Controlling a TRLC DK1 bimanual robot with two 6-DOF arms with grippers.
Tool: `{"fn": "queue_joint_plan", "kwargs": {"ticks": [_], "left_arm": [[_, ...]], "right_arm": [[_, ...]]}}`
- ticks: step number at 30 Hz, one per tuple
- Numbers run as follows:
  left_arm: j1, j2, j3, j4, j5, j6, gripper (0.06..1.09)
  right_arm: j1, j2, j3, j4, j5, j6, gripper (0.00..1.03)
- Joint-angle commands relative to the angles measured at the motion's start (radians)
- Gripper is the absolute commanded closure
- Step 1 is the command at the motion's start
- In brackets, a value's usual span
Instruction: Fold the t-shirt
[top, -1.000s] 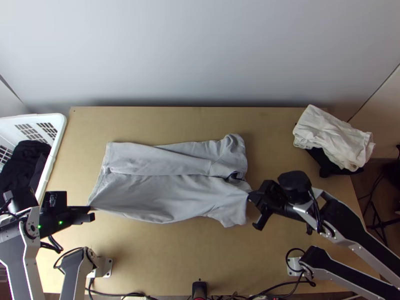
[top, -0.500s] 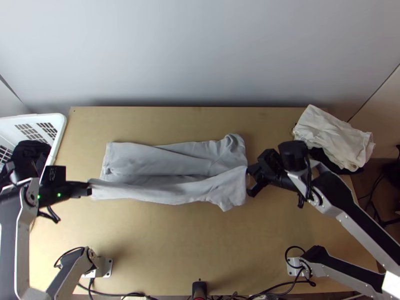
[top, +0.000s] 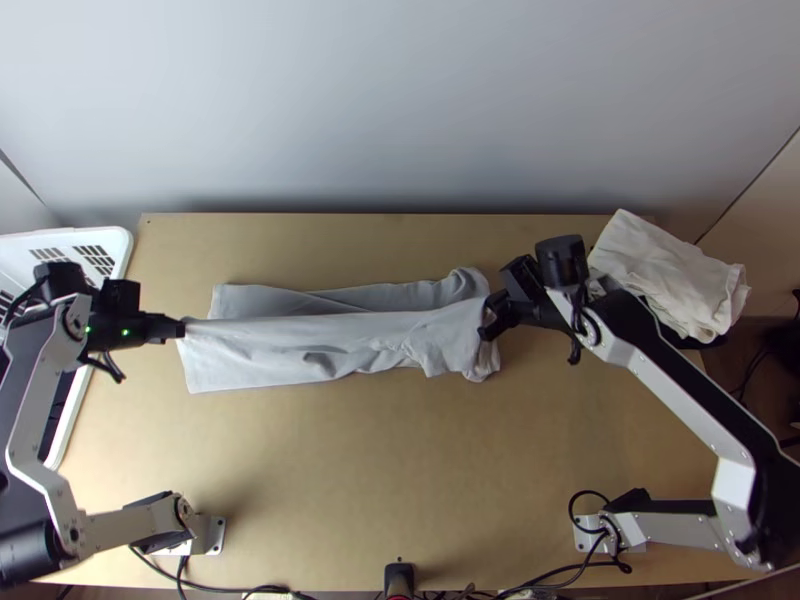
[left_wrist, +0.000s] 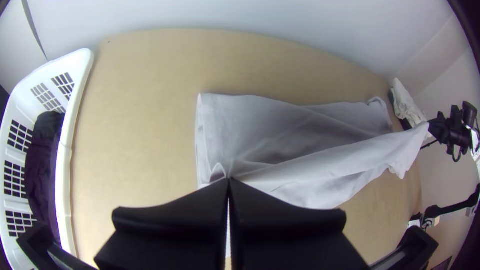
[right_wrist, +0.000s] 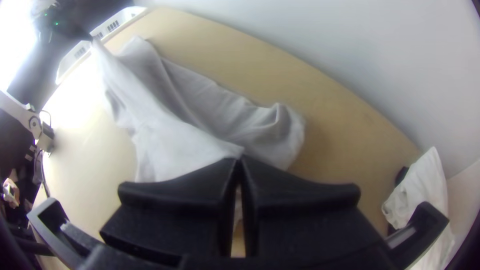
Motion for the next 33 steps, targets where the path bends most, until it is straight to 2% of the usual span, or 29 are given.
{"fn": "queue_joint_plan", "kwargs": {"ticks": [1, 20, 33], "left_arm": [[-0.031, 0.180, 0.096, 0.062, -0.002, -0.011, 1.05], [-0.113, 0.544, 0.393, 0.091, -0.014, -0.025, 1.05], [-0.142, 0.709, 0.539, 0.089, -0.069, -0.028, 1.05]], "right_arm": [[-0.053, 0.160, 0.081, 0.039, 0.001, -0.005, 1.00], [-0.146, 0.451, 0.296, 0.042, 0.002, -0.009, 1.00], [-0.166, 0.636, 0.426, 0.033, 0.004, -0.024, 1.00]]}}
